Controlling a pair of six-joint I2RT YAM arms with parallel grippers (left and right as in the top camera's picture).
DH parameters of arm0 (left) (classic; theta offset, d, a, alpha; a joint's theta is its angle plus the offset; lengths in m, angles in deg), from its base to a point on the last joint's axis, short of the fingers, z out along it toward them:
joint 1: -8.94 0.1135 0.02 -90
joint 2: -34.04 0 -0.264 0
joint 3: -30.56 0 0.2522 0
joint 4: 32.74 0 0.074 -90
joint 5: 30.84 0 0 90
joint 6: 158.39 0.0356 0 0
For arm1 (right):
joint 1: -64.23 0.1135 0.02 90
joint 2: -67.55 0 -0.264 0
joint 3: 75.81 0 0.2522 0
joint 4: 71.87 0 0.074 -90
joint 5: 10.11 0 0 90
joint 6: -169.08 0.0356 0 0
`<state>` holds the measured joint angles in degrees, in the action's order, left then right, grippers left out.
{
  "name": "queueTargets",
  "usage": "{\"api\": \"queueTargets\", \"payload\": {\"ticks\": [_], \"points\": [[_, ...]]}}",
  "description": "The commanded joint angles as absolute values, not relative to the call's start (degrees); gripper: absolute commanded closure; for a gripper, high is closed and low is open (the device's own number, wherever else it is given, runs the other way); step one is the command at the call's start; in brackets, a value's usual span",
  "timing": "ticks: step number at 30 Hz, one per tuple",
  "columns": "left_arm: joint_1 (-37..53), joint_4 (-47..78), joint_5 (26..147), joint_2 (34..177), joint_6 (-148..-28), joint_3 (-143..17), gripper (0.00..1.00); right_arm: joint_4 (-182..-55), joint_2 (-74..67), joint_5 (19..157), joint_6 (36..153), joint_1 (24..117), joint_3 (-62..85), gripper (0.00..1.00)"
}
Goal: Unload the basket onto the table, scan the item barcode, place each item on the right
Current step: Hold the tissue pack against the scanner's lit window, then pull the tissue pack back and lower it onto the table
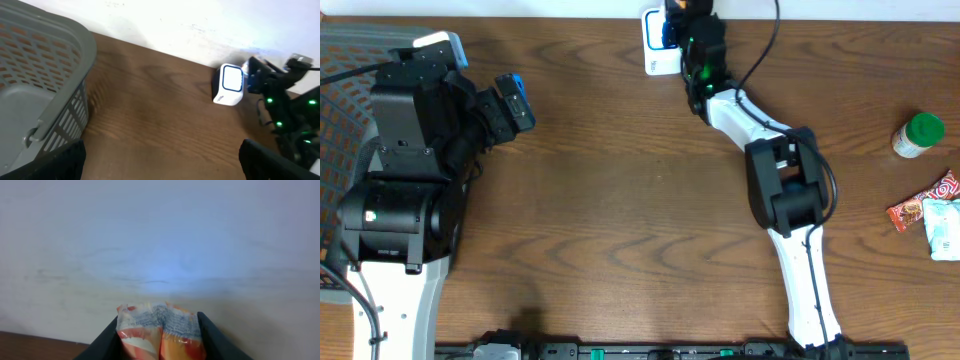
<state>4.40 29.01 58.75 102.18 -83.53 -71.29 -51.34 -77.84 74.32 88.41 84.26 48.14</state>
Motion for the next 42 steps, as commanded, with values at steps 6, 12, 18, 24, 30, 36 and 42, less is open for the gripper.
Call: {"api": "queueTargets", "payload": {"ticks": [6,12,18,24,30,36,42], "points": [[4.69,28.99,58.03,102.20,-83.03,-71.93,0.02,-55.02,-82.36,74.39,87.77,85.33,51.95,0.71],[4.69,28.99,58.03,102.20,-83.03,-71.93,0.02,-57.53,-82.01,74.45,87.79,85.42,51.95,0.73],[4.69,28.99,58.03,102.20,-83.00,-71.93,0.02,-64.17,-76.87,74.43,87.79,86.71,51.95,0.76],[4.69,28.99,58.05,102.20,-83.03,-71.93,0.02,-81.75,-66.54,74.41,88.01,87.32,51.95,0.75],[4.69,28.99,58.05,102.20,-83.03,-71.93,0.02,-103.39,-55.37,74.13,89.76,86.99,51.95,0.74],[4.69,29.01,58.03,102.20,-83.03,-71.93,0.02,-126.27,-46.95,73.73,90.22,85.31,51.95,0.75],[4.69,29.01,58.03,102.20,-83.03,-71.93,0.02,-147.69,-44.66,71.18,94.64,82.05,51.90,0.76]]}}
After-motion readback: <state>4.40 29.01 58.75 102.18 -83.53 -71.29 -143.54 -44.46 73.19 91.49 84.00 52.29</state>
